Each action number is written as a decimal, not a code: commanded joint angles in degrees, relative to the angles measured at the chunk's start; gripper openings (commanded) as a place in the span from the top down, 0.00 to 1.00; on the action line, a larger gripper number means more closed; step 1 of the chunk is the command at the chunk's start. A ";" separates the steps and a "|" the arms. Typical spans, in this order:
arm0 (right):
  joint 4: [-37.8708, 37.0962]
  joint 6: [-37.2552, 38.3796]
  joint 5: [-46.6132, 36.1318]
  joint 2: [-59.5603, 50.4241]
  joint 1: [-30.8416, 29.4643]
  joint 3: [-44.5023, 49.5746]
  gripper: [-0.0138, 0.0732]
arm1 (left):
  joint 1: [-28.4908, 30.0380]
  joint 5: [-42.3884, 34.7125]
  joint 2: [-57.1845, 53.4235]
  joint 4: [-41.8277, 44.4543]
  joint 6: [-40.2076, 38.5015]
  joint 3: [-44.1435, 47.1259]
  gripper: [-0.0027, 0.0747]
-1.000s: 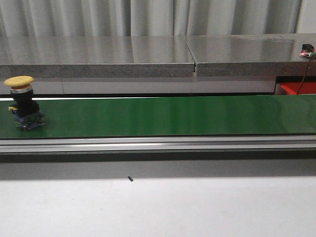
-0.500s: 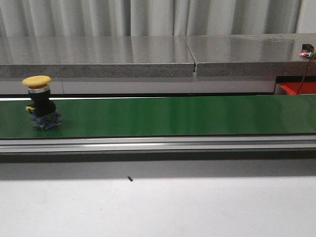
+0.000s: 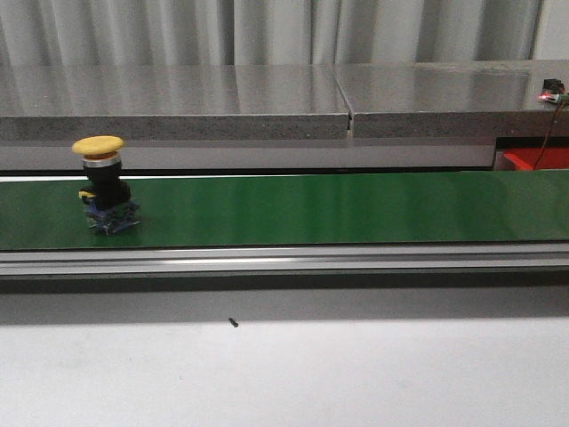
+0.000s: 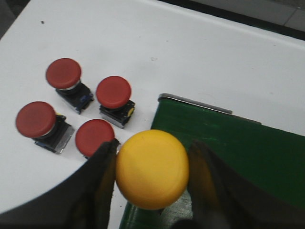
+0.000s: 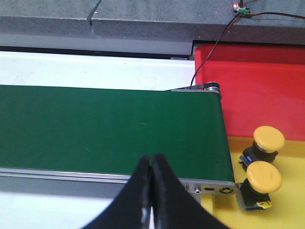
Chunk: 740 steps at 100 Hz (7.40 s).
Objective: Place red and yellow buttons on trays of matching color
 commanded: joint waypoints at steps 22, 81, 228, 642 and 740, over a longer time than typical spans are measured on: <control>0.50 -0.49 -4.02 -0.04 0.07 -1.52 0.92 | -3.32 -4.42 3.65 0.29 -0.50 -1.54 0.80; 0.50 -0.49 -4.02 -0.04 0.07 -1.52 0.92 | -5.46 0.44 1.16 -2.03 0.57 -1.54 0.26; 0.50 -0.49 -4.02 -0.04 0.07 -1.52 0.92 | -20.19 7.82 -34.18 -5.43 2.74 11.94 0.99; 2.01 0.96 24.66 29.91 -15.69 -24.58 0.68 | -20.19 10.56 -55.56 -6.21 2.74 20.74 0.99; 2.30 6.30 8.59 39.33 -26.63 -12.36 0.68 | -20.19 10.56 -55.56 -6.21 2.74 20.74 0.99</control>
